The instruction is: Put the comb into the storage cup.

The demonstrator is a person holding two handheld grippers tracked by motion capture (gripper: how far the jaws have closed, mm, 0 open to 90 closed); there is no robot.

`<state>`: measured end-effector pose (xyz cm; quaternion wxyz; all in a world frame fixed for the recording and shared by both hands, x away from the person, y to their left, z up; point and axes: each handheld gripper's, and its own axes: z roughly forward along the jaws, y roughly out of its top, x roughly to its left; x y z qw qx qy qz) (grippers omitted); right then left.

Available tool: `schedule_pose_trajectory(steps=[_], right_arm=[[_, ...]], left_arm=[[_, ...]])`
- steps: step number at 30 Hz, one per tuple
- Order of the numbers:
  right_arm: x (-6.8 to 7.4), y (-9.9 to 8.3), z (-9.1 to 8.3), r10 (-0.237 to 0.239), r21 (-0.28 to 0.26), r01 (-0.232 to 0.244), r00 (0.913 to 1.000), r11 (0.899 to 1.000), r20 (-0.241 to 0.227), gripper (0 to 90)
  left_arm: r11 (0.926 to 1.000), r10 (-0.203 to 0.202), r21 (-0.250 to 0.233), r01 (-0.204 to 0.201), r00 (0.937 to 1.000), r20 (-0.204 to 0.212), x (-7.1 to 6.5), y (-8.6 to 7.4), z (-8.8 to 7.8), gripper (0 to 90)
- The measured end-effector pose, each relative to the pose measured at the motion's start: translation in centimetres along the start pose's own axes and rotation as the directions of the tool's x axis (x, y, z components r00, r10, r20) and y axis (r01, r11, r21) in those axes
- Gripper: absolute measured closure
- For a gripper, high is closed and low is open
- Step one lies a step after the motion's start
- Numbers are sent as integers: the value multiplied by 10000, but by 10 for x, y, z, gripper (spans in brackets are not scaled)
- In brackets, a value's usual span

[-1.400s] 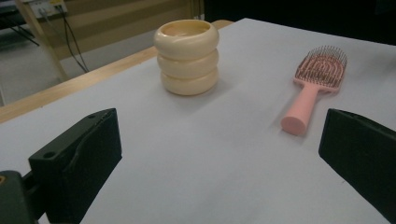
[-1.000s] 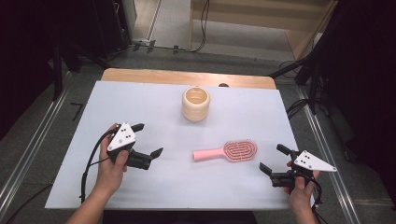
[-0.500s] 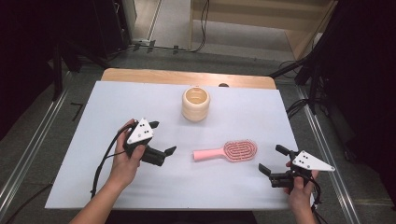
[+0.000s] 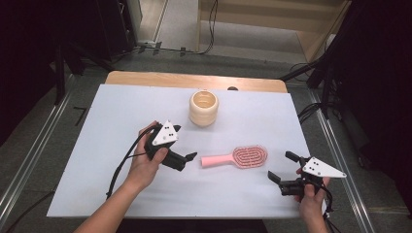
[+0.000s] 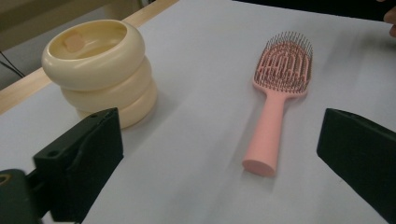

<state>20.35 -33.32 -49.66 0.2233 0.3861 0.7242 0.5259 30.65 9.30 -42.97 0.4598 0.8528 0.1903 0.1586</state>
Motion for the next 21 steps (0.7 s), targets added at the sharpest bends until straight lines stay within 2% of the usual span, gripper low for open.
schedule_pose_trajectory(steps=[1, 8, 14, 21], right_arm=[[0, 0, 0, 15, 5, -15, 10000, 10000, -31, 0], [1, 0, 2, -62, 84, 63, 10000, 9999, -64, 0], [1, -1, 2, -94, 104, 94, 9999, 9999, -83, 0], [1, -1, 3, -94, 164, 96, 9999, 9998, -131, 0]], left_arm=[[9999, 123, 29, -123, 9999, -48, -2, 3, 4, 47], [9994, 258, 213, -264, 9993, 255, -5, 12, 16, 47], [9979, 367, 503, -402, 9970, 681, -8, 17, 29, 48], [9958, 494, 722, -566, 9940, 975, -14, 22, 43, 48]])
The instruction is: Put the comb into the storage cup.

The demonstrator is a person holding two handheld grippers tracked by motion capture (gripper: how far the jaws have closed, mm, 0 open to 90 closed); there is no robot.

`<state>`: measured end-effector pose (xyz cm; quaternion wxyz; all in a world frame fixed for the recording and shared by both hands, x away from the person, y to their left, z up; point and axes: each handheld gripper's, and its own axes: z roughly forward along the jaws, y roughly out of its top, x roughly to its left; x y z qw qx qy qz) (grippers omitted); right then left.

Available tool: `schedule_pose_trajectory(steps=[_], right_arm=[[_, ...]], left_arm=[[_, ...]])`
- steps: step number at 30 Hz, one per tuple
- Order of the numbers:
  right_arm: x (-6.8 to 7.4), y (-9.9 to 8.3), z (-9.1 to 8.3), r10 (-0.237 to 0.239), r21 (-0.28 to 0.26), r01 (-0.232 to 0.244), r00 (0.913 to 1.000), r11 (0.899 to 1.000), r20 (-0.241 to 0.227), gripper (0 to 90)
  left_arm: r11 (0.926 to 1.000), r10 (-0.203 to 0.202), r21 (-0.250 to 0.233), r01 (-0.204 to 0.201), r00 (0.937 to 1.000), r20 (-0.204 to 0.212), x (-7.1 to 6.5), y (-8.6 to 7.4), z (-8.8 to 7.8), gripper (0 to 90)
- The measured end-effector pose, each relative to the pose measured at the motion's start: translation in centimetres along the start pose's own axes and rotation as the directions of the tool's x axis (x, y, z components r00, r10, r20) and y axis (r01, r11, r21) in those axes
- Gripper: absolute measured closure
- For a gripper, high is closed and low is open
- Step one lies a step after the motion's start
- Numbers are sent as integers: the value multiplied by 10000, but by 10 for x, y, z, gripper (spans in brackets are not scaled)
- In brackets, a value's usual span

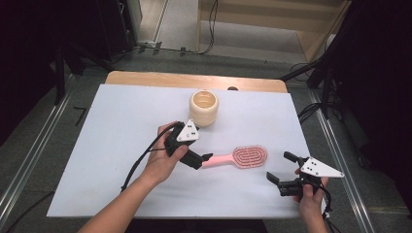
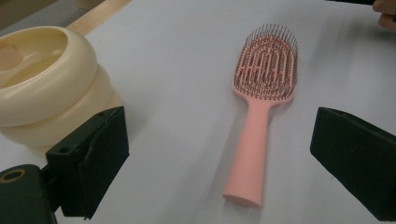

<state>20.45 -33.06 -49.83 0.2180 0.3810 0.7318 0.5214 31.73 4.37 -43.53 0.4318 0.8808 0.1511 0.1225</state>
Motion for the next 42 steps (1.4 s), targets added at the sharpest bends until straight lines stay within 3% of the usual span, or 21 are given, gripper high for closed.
schedule_pose_trajectory(steps=[10, 12, 20, 22, 29, 34, 36, 37, 40, 41, 42], right_arm=[[-1, -1, 0, -24, 25, 24, 10000, 10000, -24, 0], [-1, -1, 1, -13, 30, 13, 10000, 10000, -29, 0], [0, 0, 2, -10, 60, 10, 10000, 10000, -88, 0], [0, 0, 2, -23, 40, 23, 9999, 10000, -105, 0], [0, -1, 3, -65, 55, 66, 9999, 10000, -134, 0], [0, -1, 3, -54, 81, 55, 9999, 10000, -143, 0], [-1, -1, 3, -62, 73, 63, 9999, 10000, -158, 0], [-1, -1, 3, -62, 73, 63, 9999, 10000, -158, 0], [-1, -1, 4, -51, 71, 52, 9998, 10000, -174, 0], [-1, -1, 4, -51, 57, 52, 9998, 10000, -170, 0], [-1, -1, 4, -50, 80, 52, 9998, 10000, -170, 0]], left_arm=[[9991, 160, 377, -169, 9996, 232, -2, 7, 16, 48], [9988, -6, 490, -18, 9988, 497, -2, 8, 21, 48], [9912, 271, 1268, -380, 9959, 862, -5, 11, 36, 48], [9832, 400, 1737, -553, 9951, 908, -7, 12, 44, 77], [9612, 427, 2674, -678, 9942, 985, -11, 12, 61, 136], [9515, 270, 3022, -581, 9940, 1061, -11, 14, 70, 149], [9440, 381, 3220, -716, 9933, 1090, -13, 15, 73, 174], [9440, 381, 3220, -716, 9933, 1090, -13, 15, 73, 197], [9321, 498, 3513, -884, 9918, 1174, -16, 17, 80, 272], [9241, 557, 3700, -956, 9916, 1170, -17, 17, 83, 294], [9241, 557, 3700, -956, 9916, 1170, -17, 17, 83, 310]])
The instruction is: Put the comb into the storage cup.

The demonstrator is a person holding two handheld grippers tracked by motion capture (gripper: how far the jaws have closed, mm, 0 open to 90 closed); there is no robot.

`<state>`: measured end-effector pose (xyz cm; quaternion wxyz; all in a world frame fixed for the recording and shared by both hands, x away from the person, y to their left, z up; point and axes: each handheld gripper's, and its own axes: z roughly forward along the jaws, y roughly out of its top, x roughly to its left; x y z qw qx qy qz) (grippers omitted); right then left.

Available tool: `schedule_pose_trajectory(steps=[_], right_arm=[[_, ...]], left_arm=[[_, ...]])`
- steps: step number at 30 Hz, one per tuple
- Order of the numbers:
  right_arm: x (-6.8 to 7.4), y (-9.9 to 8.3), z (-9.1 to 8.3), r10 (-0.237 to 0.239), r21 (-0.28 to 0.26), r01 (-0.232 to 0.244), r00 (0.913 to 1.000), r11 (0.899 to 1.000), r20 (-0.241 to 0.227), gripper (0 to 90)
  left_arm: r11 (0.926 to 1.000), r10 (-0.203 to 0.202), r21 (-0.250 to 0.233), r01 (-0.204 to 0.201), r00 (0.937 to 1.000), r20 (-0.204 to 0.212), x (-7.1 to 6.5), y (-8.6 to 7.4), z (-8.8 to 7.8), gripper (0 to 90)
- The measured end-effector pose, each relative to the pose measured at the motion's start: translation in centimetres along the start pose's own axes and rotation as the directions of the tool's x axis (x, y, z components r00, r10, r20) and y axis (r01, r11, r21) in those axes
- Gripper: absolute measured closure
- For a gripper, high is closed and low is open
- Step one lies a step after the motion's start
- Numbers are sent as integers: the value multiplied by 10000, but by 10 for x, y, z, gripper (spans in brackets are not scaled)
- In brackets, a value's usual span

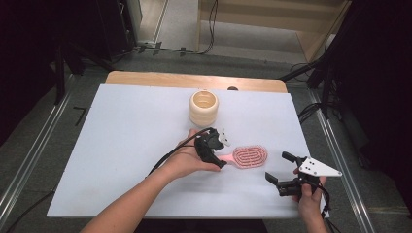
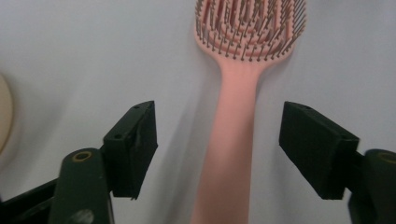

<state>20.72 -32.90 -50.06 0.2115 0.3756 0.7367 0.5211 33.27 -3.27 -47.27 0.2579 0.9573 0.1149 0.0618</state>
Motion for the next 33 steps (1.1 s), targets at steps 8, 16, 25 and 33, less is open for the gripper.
schedule_pose_trajectory(steps=[8, 16, 25, 33], right_arm=[[0, 0, 0, 18, 3, -18, 10000, 10000, -34, 0], [0, 0, 1, 10, 2, -10, 10000, 10000, -51, 0], [0, 0, 1, 48, 1, -48, 10000, 10000, -60, 0], [0, 0, 3, 27, 31, -26, 9999, 10000, -112, 0]], left_arm=[[9988, -22, 499, 26, 10000, -89, -2, 6, 13, 436], [9978, 198, 622, -213, 9995, 246, -4, 13, 18, 562], [9954, 343, 880, -387, 9981, 509, -6, 21, 28, 642], [9951, 406, 871, -470, 9964, 745, -3, 22, 29, 683]])
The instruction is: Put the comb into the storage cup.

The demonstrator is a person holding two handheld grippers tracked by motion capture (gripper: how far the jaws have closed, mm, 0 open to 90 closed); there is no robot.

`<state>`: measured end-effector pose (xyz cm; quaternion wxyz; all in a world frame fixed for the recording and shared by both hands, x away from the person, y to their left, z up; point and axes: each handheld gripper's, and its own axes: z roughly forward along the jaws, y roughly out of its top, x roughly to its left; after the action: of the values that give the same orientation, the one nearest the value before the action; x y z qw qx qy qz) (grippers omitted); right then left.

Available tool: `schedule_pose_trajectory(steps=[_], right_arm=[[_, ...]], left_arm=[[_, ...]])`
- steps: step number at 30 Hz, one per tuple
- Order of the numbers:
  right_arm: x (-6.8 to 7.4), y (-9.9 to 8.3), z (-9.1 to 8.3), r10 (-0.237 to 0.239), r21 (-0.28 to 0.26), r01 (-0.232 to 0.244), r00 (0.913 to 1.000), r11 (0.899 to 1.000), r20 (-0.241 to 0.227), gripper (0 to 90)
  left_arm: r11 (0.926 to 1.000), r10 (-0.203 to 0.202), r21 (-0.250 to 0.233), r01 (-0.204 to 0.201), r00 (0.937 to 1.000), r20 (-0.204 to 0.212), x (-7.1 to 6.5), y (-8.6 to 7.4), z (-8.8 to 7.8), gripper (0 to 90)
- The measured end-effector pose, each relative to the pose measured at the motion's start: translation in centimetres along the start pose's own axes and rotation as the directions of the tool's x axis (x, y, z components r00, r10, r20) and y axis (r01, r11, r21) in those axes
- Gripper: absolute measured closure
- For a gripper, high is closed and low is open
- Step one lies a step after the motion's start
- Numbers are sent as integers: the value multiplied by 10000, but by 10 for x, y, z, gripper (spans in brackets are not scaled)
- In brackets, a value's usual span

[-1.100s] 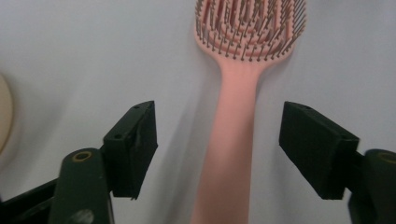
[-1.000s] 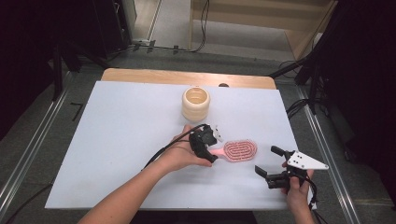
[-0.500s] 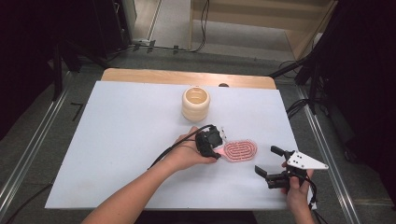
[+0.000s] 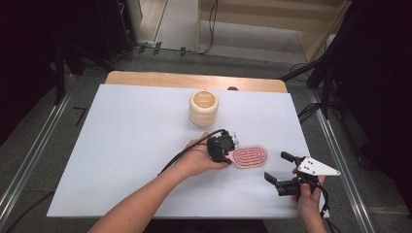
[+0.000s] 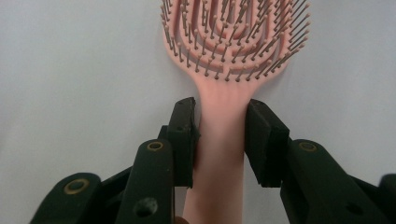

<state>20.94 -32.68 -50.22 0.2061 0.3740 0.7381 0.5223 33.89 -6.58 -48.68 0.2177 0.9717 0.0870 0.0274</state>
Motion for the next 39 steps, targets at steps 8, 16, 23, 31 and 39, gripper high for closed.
schedule_pose_trajectory(steps=[8, 16, 23, 31, 39], right_arm=[[2, 1, 2, 43, 36, -43, 10000, 10000, 27, 0], [0, 1, 1, 190, -30, -190, 9998, 9998, 43, 0], [3, 4, 1, 161, -134, -160, 9998, 9998, 92, 0], [7, 8, 2, 371, -219, -369, 9993, 9991, 74, 0], [13, 16, 6, 613, -351, -612, 9981, 9975, 4, 0]], left_arm=[[9993, 327, -173, -328, 9994, -58, -1, -2, -1, 701], [9979, 358, -526, -375, 9988, -329, -3, -2, -6, 702], [9951, 59, -990, -87, 9996, -285, -1, -8, -14, 702], [9859, -166, -1672, 85, 9987, -473, 1, -14, -23, 702], [9680, -346, -2501, 213, 9982, -490, -2, -19, -36, 702]])
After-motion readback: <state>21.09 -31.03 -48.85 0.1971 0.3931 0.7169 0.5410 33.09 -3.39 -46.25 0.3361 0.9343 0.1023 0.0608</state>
